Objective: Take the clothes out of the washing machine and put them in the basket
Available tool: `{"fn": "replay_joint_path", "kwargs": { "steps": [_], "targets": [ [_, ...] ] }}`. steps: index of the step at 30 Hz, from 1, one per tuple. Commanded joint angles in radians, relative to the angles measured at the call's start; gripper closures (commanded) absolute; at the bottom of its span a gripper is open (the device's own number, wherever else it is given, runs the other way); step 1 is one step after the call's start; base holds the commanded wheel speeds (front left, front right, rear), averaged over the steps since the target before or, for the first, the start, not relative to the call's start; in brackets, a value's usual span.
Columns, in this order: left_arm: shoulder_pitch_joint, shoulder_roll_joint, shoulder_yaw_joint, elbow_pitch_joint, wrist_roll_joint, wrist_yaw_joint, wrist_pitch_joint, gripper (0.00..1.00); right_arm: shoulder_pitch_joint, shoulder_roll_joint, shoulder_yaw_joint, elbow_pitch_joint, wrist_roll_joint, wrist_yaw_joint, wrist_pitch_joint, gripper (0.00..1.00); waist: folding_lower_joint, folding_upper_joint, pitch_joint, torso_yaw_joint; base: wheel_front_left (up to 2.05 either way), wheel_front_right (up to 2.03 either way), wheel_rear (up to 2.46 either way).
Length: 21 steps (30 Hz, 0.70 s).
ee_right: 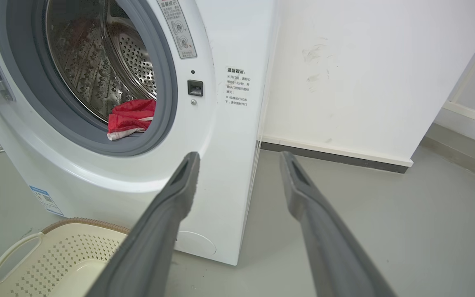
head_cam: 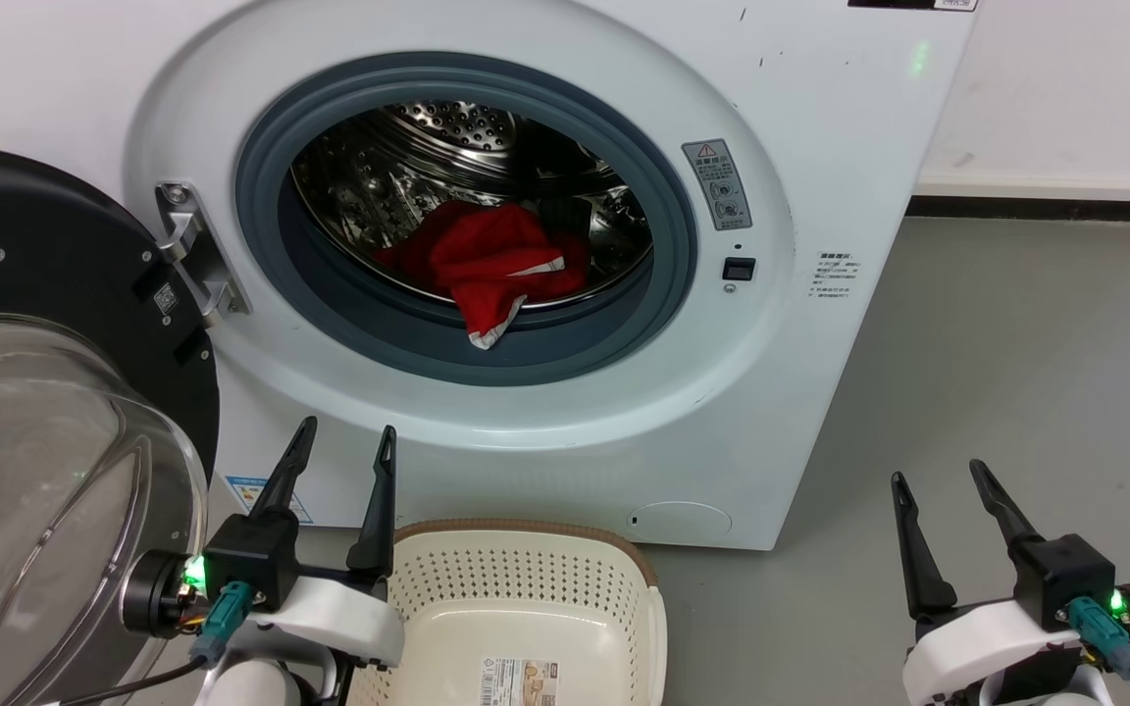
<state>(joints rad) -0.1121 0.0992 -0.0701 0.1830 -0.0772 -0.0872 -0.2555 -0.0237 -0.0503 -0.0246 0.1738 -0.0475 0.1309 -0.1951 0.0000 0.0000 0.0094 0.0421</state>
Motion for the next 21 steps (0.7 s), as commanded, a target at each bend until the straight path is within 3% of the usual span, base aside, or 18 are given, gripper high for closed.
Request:
{"fn": "replay_joint_path", "kwargs": {
  "steps": [1,21],
  "targets": [
    [-0.015,-0.001,0.001,0.0,0.021,-0.002,-0.007,0.0,0.005,0.0,0.001,0.002,-0.021,0.0,-0.009,0.0,0.0,0.0,0.001,0.0,0.0,0.0,0.0],
    [-0.016,-0.015,0.025,0.008,0.033,-0.016,-0.01,0.0,-0.014,0.0,0.004,0.023,0.002,0.0,-0.023,0.0,0.0,0.0,0.006,-0.004,0.0,0.0,0.0]
  ]
}}
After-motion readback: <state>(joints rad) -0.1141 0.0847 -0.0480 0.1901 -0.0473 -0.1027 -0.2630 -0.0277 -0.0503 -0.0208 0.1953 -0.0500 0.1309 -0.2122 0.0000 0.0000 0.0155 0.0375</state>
